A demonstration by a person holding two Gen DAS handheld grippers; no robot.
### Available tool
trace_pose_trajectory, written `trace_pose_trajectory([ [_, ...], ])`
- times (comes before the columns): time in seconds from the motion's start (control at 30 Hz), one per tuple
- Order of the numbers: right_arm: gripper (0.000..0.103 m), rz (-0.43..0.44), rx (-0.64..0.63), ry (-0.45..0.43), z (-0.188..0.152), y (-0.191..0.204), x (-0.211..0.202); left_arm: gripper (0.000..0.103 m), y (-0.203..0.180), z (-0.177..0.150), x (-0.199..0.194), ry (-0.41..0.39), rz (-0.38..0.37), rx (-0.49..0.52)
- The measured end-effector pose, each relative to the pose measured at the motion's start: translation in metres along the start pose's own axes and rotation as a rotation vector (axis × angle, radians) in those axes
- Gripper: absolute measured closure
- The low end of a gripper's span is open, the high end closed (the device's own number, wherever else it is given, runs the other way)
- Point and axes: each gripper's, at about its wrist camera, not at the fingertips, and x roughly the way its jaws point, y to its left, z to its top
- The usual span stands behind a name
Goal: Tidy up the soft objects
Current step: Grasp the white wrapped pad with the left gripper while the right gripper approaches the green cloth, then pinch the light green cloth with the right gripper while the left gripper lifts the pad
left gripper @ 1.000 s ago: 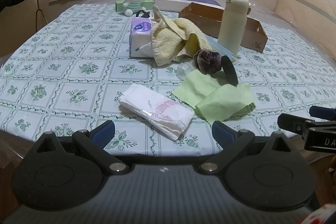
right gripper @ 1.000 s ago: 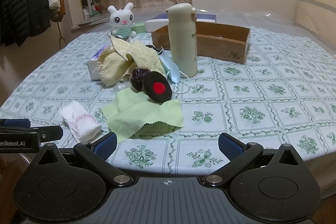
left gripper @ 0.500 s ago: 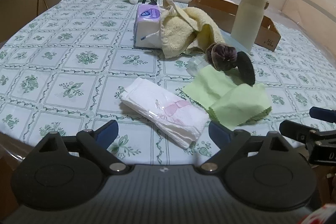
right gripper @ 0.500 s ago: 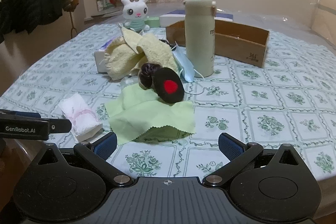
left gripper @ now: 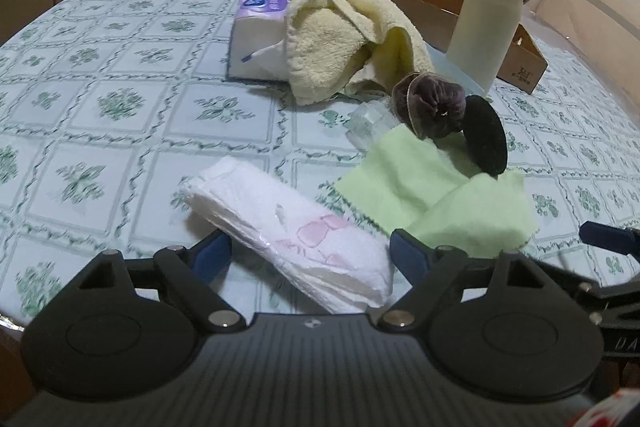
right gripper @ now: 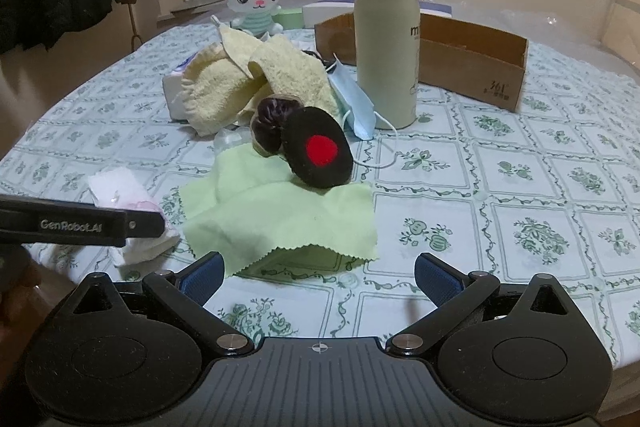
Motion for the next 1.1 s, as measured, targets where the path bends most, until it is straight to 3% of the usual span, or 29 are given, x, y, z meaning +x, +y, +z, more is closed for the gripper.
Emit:
trace_pose_trajectory([
  [0.43, 0.004, 0.012, -0.009, 0.011, 0.004, 0.002, 0.013, 0.054, 0.009, 0.011, 0.005, 0.012, -0.025, -0.019],
  [0.47, 0.005, 0.015, -0.011, 0.012, 0.004, 0.002, 0.014, 0.059, 0.011, 0.011, 0.004, 0.01, -0.027, -0.022],
  [0.53, 0.007, 0.023, -0.013, 0.013, 0.005, 0.004, 0.016, 0.078, 0.013, 0.012, 0.0, -0.004, -0.027, -0.025],
  [0.6, 0.007, 0.031, -0.018, 0.012, 0.006, 0.005, 0.018, 0.087, 0.016, 0.015, -0.004, -0.015, -0.027, -0.021],
  [0.9, 0.012, 0.048, -0.056, 0.009, 0.017, 0.017, 0.041, 0.092, 0.02, 0.024, -0.013, -0.049, -0.041, 0.014],
  [1.0, 0.023, 0.046, -0.063, 0.025, 0.019, 0.022, 0.053, 0.092, 0.021, 0.025, -0.012, -0.051, -0.046, 0.018],
  [1.1, 0.044, 0.036, -0.074, 0.039, 0.02, 0.027, 0.061, 0.092, 0.022, 0.024, -0.012, -0.049, -0.049, 0.016],
])
